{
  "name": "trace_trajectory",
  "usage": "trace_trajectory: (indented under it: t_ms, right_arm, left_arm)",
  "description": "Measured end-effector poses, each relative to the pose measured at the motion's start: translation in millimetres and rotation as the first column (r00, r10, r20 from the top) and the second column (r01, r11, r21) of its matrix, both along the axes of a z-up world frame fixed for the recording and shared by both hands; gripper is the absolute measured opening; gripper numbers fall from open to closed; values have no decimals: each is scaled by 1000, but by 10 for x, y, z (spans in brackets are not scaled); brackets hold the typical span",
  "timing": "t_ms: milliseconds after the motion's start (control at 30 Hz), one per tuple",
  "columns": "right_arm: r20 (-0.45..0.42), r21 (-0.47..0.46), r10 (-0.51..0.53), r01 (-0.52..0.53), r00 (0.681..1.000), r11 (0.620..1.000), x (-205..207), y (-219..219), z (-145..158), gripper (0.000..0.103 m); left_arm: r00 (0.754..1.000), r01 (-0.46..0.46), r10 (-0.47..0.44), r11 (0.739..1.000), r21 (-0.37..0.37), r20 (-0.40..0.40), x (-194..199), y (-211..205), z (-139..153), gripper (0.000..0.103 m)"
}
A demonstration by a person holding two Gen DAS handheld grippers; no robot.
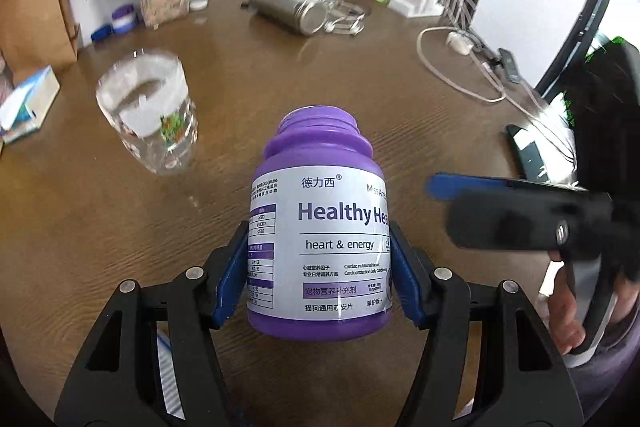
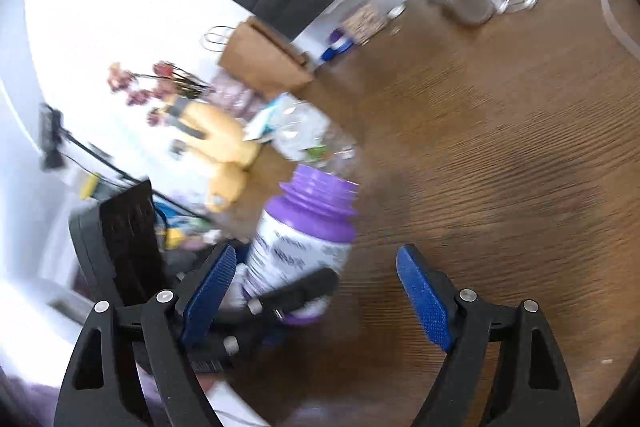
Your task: Flip cup upright
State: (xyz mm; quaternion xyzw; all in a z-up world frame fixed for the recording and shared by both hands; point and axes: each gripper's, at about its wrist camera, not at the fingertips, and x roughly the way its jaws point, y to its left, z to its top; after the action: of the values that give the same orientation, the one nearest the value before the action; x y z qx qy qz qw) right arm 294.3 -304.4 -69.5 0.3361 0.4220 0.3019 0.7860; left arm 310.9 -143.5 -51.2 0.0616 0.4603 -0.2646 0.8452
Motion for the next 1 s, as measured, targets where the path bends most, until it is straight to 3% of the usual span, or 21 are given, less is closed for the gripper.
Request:
trace_trajectory:
  t_ms: [167,200,233,300,467,533,667,800,900,933,1000]
  right_arm:
    - [-55,76,80,-75,995,994,154,240,1,87]
    - [-59,91,97,-92,994,992,158,287,1,84]
    - [-60,93,104,-98,993,991,157,316,9,73]
    - [-53,70,105,-101,993,992,136,400,43,69]
    - [2,-36,109,-109,994,993,54,572,206,69]
    - [62,-140,99,-89,993,986,-11,663,317,69]
    - [210,-357,82,-2,974,934,-205,798,566,69]
    - [291,-370,157,-41,944,928,-368,1044,754,69]
    - [347,-448,224,-49,911,893,-500,1340,843,69]
    - [360,-502,260,-48,896,864,-561,1494,842,69]
    - [361,-538,304,-70,882,840,-635,1690,785,69]
  left_arm:
    - [999,20,-18,998,-58,33,-181,104,145,60]
    - [999,25,-22,997,-71,43,-206,99,165,60]
    - [998,34,-29,996,-84,54,-244,123,194,60]
    - [997,40,-33,994,-101,72,-308,169,243,60]
    - [998,29,-22,990,-138,51,-323,317,253,60]
    - [999,21,-14,990,-141,52,-342,347,258,62]
    - [998,-20,29,988,-153,55,-392,478,291,81]
    - [991,-51,72,982,-185,111,-539,676,399,86]
    - [978,-52,87,982,-183,191,-737,792,465,81]
    - [974,-56,94,981,-187,205,-785,839,477,69]
    - [975,-62,103,977,-205,196,-895,976,454,61]
